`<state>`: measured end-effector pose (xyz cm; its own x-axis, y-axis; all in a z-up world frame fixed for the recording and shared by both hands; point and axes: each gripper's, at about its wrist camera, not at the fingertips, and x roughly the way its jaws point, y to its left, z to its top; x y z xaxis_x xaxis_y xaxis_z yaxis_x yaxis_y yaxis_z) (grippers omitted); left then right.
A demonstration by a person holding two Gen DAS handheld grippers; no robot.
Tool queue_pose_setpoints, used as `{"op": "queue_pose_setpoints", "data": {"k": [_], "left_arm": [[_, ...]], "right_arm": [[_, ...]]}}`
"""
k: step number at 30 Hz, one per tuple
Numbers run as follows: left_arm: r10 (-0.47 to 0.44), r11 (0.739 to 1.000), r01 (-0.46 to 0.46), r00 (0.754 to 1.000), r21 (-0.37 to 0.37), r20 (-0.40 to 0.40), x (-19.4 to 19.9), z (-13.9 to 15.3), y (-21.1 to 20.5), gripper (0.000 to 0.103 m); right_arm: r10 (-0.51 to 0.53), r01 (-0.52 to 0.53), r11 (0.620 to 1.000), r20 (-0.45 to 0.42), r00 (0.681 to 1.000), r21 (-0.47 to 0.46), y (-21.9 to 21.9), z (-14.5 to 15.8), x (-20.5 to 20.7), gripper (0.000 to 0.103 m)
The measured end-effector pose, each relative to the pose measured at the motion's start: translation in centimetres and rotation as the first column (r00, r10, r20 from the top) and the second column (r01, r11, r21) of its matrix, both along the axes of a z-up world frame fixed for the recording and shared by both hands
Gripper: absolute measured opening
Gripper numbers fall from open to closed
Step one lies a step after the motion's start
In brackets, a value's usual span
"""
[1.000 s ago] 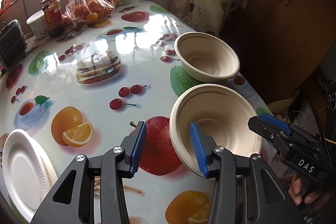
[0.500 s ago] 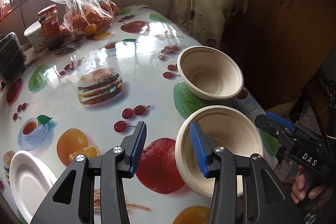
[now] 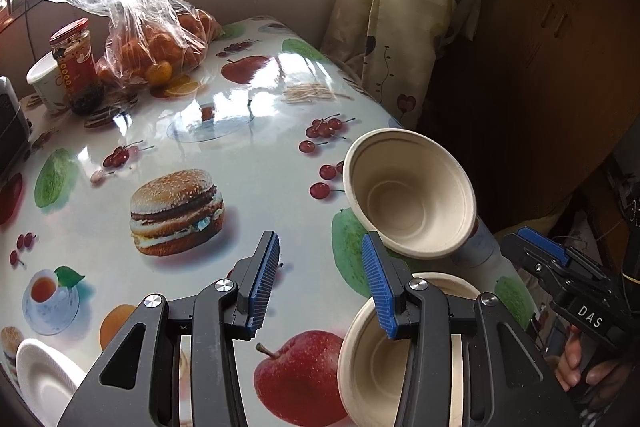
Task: Organize plates and bowls
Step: 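Move both open grippers to the rims of the next beige bowls, then close the left gripper on a bowl rim while the right gripper grasps another bowl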
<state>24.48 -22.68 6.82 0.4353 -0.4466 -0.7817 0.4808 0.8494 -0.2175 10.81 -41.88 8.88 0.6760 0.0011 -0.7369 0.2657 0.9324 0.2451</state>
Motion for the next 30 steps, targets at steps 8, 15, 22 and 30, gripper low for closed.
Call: {"op": "queue_pose_setpoints", "data": {"k": [8, 15, 22, 30], "left_arm": [[-0.012, 1.0, 0.011, 1.0, -0.017, -0.013, 2.1, -0.3, -1.3, 0.045], [-0.028, 1.0, 0.028, 1.0, 0.001, 0.004, 3.0, -0.3, -2.6, 0.045], [-0.018, 1.0, 0.018, 0.999, -0.001, -0.044, 4.2, -1.5, -3.1, 0.045], [-0.016, 1.0, 0.016, 0.997, -0.003, -0.077, 4.7, -2.4, -3.4, 0.044]], "right_arm": [[0.006, -0.006, 1.0, -0.012, 1.0, -0.013, -1.1, -0.3, 1.7, 0.047], [0.012, -0.013, 1.0, -0.019, 1.0, -0.008, -1.8, -0.8, 2.8, 0.047], [0.019, -0.019, 1.0, -0.026, 0.999, 0.003, -2.0, -1.3, 3.9, 0.047], [0.032, -0.031, 0.999, -0.033, 0.999, 0.01, -1.8, -1.7, 4.7, 0.047]]}}
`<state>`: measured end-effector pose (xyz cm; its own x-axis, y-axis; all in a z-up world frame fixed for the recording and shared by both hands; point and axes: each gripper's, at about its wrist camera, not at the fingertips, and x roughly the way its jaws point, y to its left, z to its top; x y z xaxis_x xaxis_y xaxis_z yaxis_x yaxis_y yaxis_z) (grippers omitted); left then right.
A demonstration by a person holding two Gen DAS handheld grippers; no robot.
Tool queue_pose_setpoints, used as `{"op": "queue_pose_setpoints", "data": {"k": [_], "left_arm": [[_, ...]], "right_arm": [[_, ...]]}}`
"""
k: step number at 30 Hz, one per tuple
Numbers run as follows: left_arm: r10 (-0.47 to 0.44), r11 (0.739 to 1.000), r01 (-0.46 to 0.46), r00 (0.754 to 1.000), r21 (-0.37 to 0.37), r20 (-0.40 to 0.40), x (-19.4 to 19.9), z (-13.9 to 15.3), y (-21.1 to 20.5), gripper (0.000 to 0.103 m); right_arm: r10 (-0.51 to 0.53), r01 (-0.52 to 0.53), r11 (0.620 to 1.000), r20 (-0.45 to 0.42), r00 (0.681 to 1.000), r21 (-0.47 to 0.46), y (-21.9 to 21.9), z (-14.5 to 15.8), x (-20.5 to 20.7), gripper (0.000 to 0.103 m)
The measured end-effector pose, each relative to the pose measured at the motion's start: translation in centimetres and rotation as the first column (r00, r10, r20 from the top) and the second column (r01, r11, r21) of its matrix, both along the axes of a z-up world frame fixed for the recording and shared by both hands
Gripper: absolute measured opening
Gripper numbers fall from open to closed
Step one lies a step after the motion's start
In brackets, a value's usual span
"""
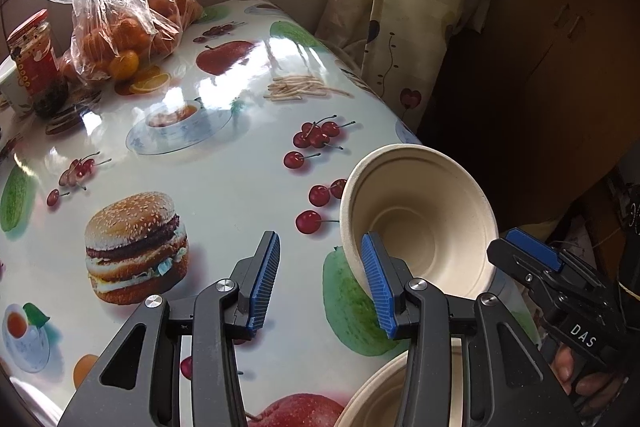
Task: Organize plates and bowls
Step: 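Close the left gripper on a bowl rim while the right gripper grasps another bowl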
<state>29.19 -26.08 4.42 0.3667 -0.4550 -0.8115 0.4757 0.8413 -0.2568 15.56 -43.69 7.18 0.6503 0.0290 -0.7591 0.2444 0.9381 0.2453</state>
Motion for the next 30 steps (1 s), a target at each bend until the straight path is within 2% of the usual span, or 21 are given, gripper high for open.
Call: {"op": "queue_pose_setpoints", "data": {"k": [7, 11, 16, 21, 26, 30], "left_arm": [[-0.005, 1.0, 0.005, 1.0, -0.007, -0.014, 0.45, -0.25, -0.22, 0.034], [-0.006, 1.0, 0.005, 1.0, -0.007, -0.02, 0.5, -0.46, -0.27, 0.028], [-0.007, 1.0, 0.007, 1.0, -0.015, -0.026, 0.58, -0.61, -0.34, 0.026], [-0.012, 1.0, 0.011, 0.999, -0.018, -0.033, 0.56, -0.73, -0.51, 0.025], [-0.014, 1.0, 0.013, 0.999, -0.018, -0.034, 0.51, -0.71, -0.54, 0.024], [-0.018, 1.0, 0.017, 0.999, -0.014, -0.034, 0.46, -0.72, -0.76, 0.019]], "right_arm": [[0.011, -0.011, 1.0, -0.004, 1.0, -0.002, 0.21, -0.21, 0.43, 0.045], [0.008, -0.008, 1.0, -0.007, 1.0, 0.001, 0.23, -0.26, 0.51, 0.039], [0.01, -0.01, 1.0, -0.008, 1.0, 0.003, 0.36, -0.35, 0.63, 0.034], [0.021, -0.021, 1.0, -0.009, 1.0, 0.008, 0.43, -0.46, 0.68, 0.022], [0.031, -0.031, 0.999, -0.006, 0.999, 0.008, 0.54, -0.59, 0.75, 0.018], [0.033, -0.033, 0.999, -0.003, 0.999, 0.002, 0.69, -0.53, 0.71, 0.017]]}}
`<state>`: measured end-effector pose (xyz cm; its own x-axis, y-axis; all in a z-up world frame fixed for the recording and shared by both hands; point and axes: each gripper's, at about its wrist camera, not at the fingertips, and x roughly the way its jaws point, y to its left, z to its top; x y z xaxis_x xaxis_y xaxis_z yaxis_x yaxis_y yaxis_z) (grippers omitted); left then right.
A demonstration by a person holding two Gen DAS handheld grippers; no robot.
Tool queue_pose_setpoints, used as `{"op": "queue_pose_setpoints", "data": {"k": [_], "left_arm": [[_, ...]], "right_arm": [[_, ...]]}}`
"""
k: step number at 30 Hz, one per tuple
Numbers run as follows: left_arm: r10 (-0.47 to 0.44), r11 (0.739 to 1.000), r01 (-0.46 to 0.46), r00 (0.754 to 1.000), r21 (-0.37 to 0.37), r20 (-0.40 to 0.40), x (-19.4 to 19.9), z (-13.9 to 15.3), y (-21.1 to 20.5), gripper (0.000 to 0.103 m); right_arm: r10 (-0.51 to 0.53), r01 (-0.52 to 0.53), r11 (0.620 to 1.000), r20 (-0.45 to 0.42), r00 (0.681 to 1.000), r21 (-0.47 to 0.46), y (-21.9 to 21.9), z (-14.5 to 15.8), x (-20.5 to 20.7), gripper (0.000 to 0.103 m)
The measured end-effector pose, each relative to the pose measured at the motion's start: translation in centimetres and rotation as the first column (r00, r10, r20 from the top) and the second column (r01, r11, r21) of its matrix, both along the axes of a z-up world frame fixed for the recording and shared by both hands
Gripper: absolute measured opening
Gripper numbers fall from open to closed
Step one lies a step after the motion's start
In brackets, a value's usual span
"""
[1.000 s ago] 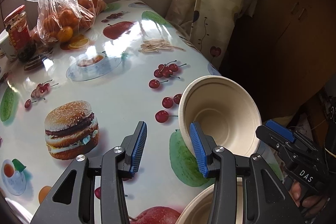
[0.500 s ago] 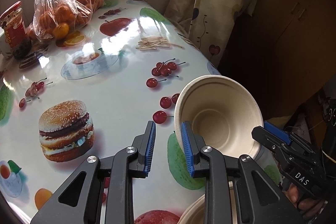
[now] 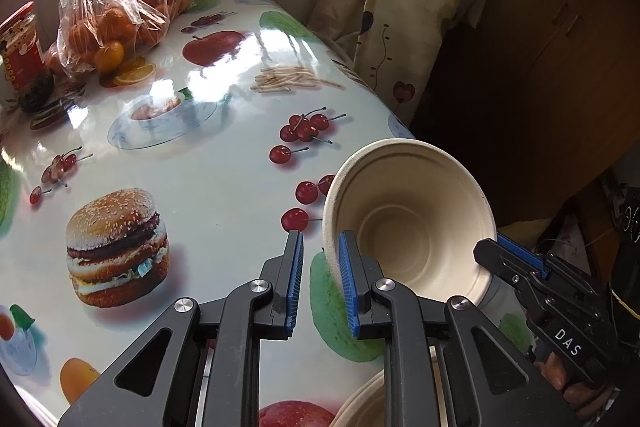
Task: Organize plates and bowls
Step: 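Close the left gripper on a bowl rim while the right gripper grasps another bowl, then lift the beige bowls with both grippers and carry them over other bowls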
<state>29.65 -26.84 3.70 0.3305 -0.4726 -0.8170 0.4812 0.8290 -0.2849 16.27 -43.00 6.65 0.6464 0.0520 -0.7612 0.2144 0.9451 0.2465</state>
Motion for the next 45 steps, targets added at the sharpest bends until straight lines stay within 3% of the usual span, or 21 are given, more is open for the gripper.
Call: {"op": "queue_pose_setpoints", "data": {"k": [3, 12, 27, 45], "left_arm": [[0.001, 1.0, -0.001, 1.0, 0.004, -0.002, 0.0, -0.1, 0.0, 0.014], [-0.001, 1.0, 0.001, 1.0, 0.005, 0.001, 0.0, -0.2, -0.1, 0.01], [0.005, 1.0, -0.005, 1.0, -0.009, -0.003, 0.0, 0.2, -0.1, 0.01], [0.006, 0.999, -0.005, 1.0, -0.043, 0.027, -1.1, 2.4, 0.7, 0.01]], "right_arm": [[-0.005, 0.005, 1.0, 0.003, 1.0, -0.005, -0.1, 0.1, 0.1, 0.012], [-0.009, 0.009, 1.0, 0.004, 1.0, -0.003, -0.2, 0.1, 0.1, 0.012], [-0.027, 0.027, 0.999, 0.007, 1.0, 0.032, -0.5, 0.1, 0.3, 0.012], [-0.03, 0.027, 0.998, 0.062, 0.998, 0.048, 0.0, 2.4, -1.2, 0.012]]}}
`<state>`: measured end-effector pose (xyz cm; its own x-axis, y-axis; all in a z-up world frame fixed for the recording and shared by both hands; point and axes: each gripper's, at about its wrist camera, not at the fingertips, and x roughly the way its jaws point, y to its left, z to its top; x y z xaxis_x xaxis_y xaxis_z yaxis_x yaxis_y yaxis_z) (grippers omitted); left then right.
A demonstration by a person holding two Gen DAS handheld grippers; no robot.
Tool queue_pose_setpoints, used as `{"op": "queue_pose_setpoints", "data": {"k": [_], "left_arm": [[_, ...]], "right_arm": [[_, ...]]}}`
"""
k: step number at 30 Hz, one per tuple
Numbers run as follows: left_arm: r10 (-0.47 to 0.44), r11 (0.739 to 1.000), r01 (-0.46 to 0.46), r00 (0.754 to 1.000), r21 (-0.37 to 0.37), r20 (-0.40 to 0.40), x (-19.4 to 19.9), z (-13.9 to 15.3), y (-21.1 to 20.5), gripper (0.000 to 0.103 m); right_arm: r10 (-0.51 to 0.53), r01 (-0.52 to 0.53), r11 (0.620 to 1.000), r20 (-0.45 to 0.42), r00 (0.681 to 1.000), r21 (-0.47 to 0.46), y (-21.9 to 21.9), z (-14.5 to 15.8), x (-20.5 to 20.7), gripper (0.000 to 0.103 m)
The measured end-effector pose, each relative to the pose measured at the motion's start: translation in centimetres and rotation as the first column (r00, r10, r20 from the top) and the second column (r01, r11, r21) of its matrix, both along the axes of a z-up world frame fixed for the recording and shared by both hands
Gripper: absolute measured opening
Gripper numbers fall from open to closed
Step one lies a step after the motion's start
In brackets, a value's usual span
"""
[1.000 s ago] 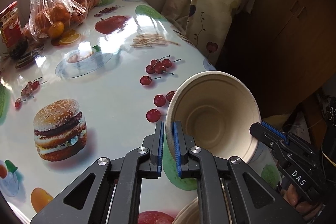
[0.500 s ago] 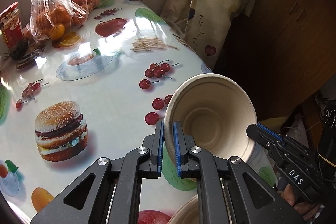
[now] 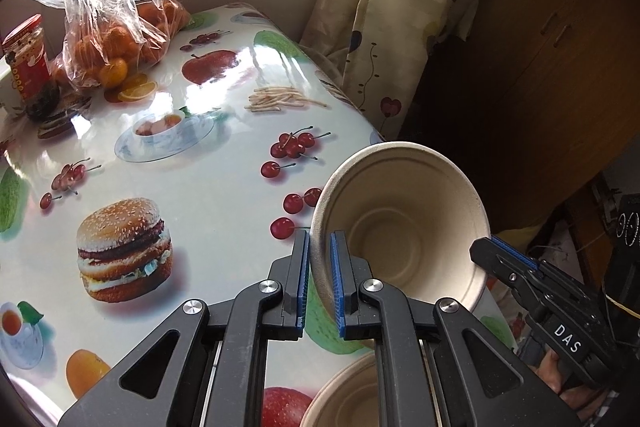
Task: Organize plates and bowls
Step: 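Lift the beige bowls with both grippers and carry them over other bowls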
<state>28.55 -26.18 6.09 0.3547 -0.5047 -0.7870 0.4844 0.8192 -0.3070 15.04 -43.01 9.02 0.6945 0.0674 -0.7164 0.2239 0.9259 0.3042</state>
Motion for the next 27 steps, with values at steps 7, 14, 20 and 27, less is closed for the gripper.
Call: {"op": "queue_pose_setpoints", "data": {"k": [7, 14, 20, 27], "left_arm": [[-0.007, 1.0, 0.007, 1.0, -0.013, 0.02, -0.8, 1.1, 0.2, 0.01], [-0.01, 0.999, 0.011, 0.999, -0.033, 0.032, -1.7, 2.2, 0.8, 0.01], [-0.01, 0.999, 0.012, 0.999, -0.047, 0.031, -2.4, 2.7, 1.6, 0.01], [-0.01, 0.998, 0.012, 0.999, -0.065, 0.038, -3.7, 3.4, 2.7, 0.01]], "right_arm": [[-0.002, 0.002, 1.0, 0.017, 1.0, -0.003, 0.0, 0.7, -0.8, 0.012], [0.001, -0.001, 1.0, 0.037, 0.999, -0.001, 0.4, 1.8, -2.0, 0.013], [0.003, -0.003, 1.0, 0.047, 0.999, 0.0, 1.3, 2.5, -3.1, 0.014], [0.003, -0.004, 1.0, 0.059, 0.998, 0.009, 2.1, 3.1, -4.4, 0.014]]}}
